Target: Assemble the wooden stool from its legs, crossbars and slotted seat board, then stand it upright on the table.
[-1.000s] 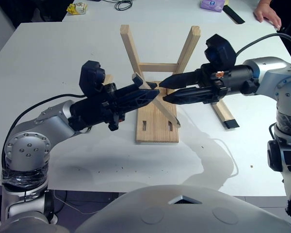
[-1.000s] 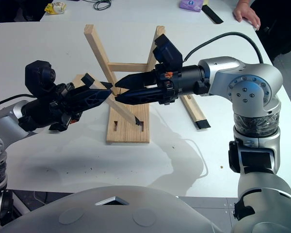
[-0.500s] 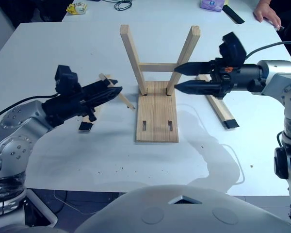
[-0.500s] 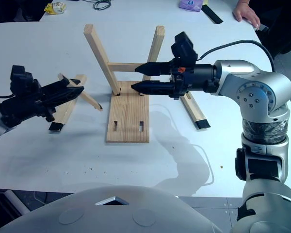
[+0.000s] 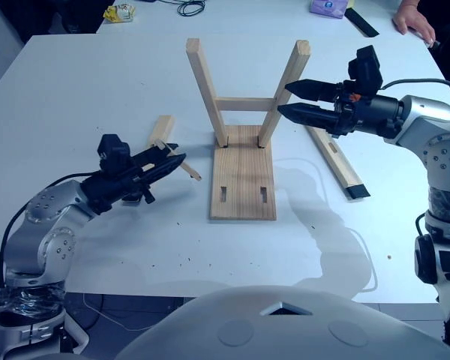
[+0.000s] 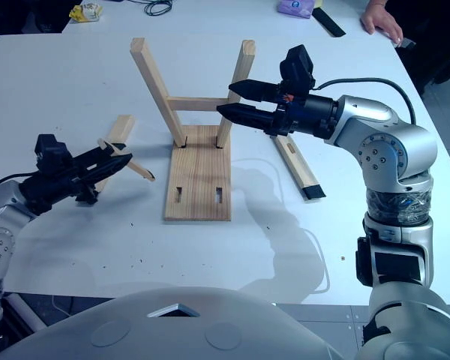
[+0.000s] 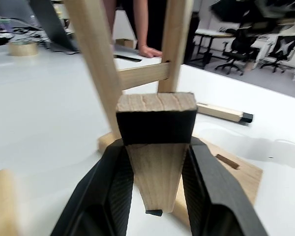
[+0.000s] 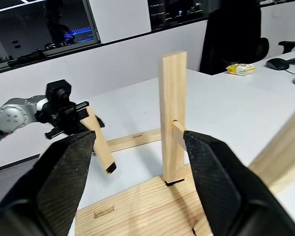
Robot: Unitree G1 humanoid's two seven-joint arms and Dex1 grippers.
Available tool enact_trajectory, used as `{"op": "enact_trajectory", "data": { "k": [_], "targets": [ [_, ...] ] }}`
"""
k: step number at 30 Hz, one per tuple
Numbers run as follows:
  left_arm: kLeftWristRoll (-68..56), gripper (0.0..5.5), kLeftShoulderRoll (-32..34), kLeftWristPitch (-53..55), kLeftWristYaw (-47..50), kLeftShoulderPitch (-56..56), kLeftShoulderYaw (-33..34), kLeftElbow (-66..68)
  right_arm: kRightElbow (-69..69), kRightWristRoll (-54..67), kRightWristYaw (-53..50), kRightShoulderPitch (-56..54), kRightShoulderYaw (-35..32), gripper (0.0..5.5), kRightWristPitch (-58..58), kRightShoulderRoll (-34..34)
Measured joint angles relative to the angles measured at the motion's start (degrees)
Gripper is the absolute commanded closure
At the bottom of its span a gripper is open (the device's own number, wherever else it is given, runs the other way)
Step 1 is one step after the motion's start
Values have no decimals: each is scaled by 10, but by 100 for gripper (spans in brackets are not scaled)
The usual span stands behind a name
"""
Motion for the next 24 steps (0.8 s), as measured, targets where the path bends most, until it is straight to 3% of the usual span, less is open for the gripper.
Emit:
{"op": "enact_trajectory", "data": {
  "k": [6,15,24],
  "targets": [
    [75,419,0,-55,18,-7,20,50,-1,-15,0,18,0,220,-13,3],
    [178,419,66,-185,-22,-85,61,293,-16,-15,-4,37,-2,220,-17,11],
    [184,419,37,-228,-45,-139,49,382,-20,-17,-7,41,4,220,-22,22]
  ]
}}
